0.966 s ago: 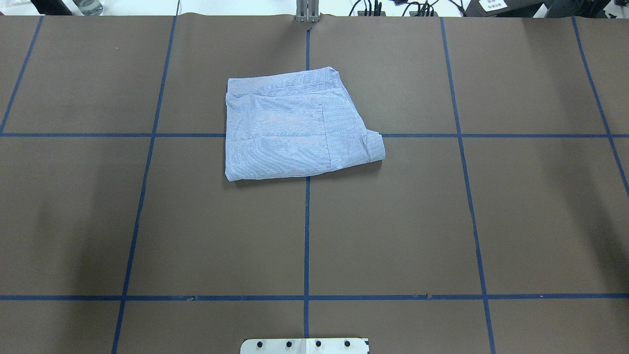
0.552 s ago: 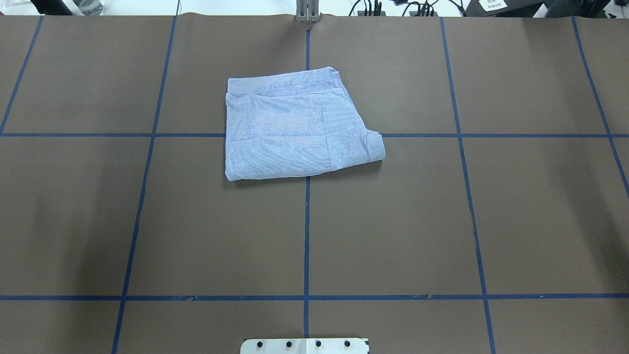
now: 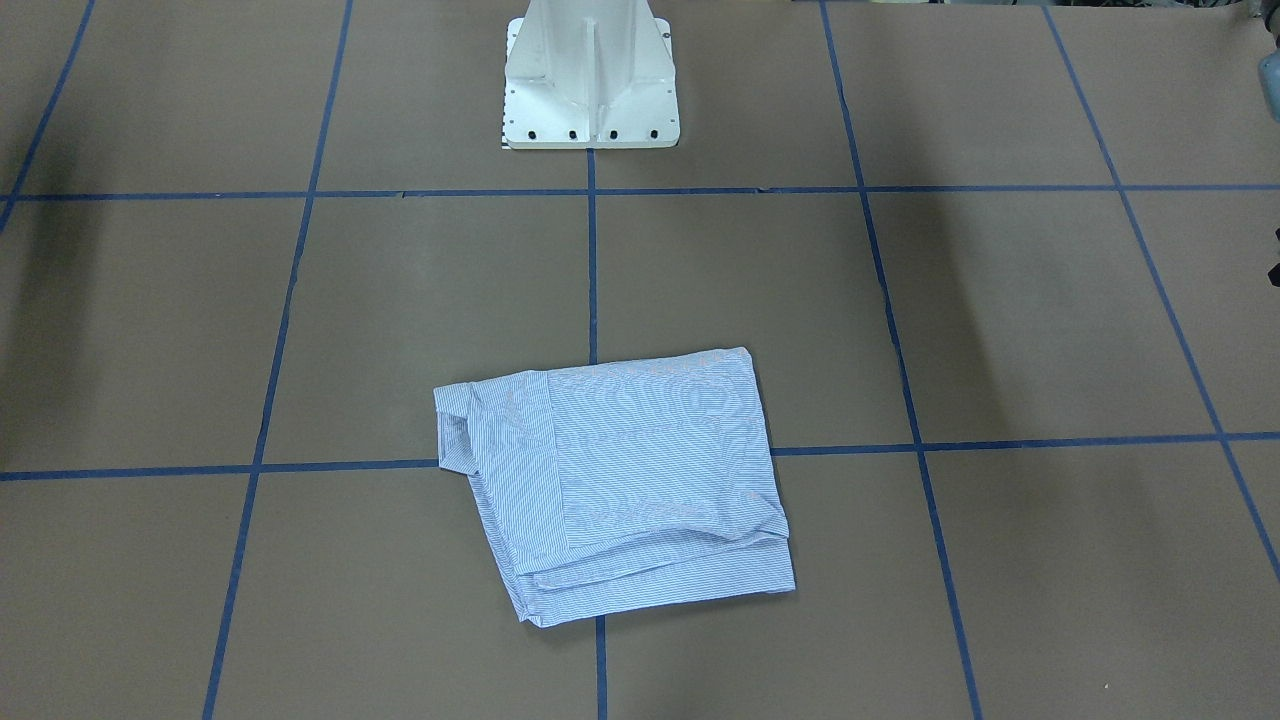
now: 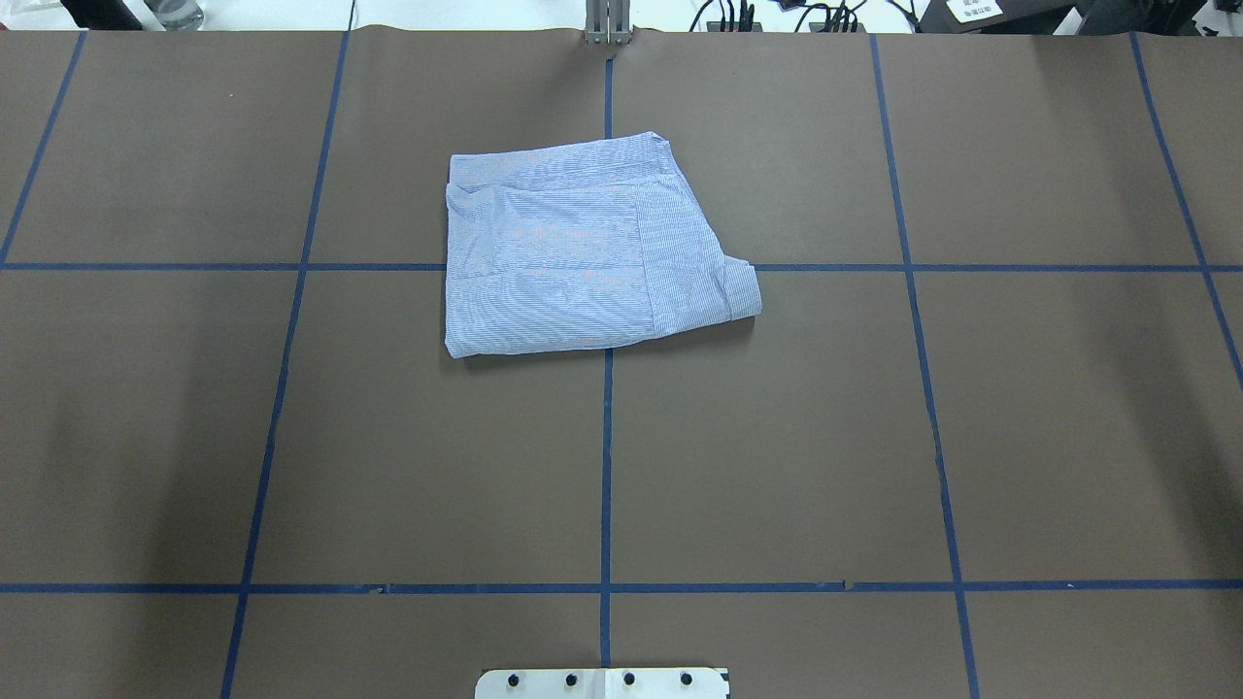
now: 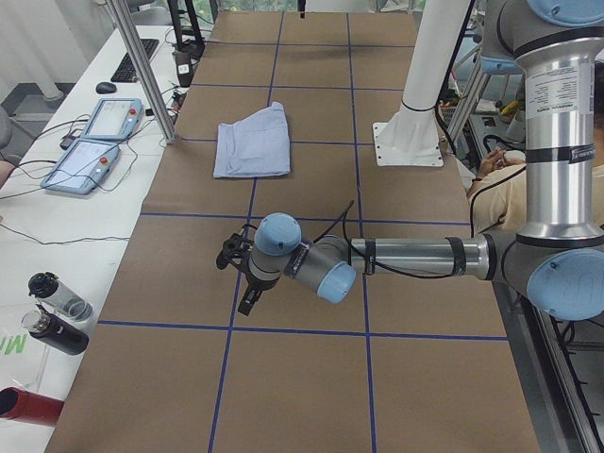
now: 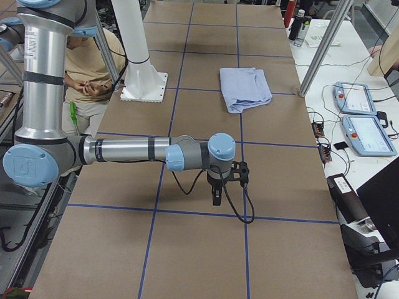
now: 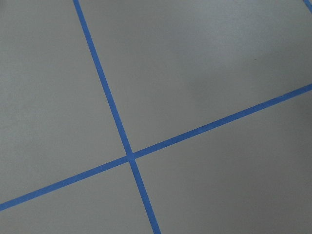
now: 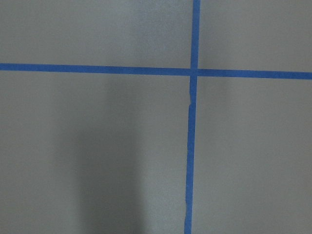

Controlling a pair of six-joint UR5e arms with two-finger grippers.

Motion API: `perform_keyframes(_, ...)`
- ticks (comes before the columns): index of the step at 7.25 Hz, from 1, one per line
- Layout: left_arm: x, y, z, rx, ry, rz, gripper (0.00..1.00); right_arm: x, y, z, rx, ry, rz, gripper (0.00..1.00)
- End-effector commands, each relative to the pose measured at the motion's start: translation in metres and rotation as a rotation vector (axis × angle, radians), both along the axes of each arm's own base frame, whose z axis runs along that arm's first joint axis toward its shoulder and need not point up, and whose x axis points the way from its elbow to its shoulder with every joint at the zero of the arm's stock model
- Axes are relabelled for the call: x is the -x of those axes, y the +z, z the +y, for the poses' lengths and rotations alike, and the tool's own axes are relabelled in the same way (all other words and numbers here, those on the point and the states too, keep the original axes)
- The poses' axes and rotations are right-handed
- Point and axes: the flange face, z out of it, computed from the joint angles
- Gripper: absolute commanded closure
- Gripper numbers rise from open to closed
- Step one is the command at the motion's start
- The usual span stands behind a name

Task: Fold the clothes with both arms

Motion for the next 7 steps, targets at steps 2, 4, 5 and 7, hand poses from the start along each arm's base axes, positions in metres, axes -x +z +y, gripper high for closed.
perform_keyframes(2,-0.001,-0.002,-0.003,0.005,-0.002,0.006,0.01,0.000,0.004,-0.001,0.004,0.000,0.000,0.00)
perform_keyframes(4,-0.002,-0.007,-0.006,-0.006,-0.001,0.009,0.01,0.000,0.006,0.002,0.013,0.002,-0.006,0.00)
perform_keyframes(5,-0.001,-0.014,-0.005,-0.022,-0.002,0.008,0.01,0.000,0.003,0.002,0.004,0.004,-0.001,0.00)
perform_keyframes(7,-0.001,-0.016,-0.005,-0.024,0.000,0.013,0.01,0.001,-0.003,0.001,0.002,0.007,-0.021,0.00)
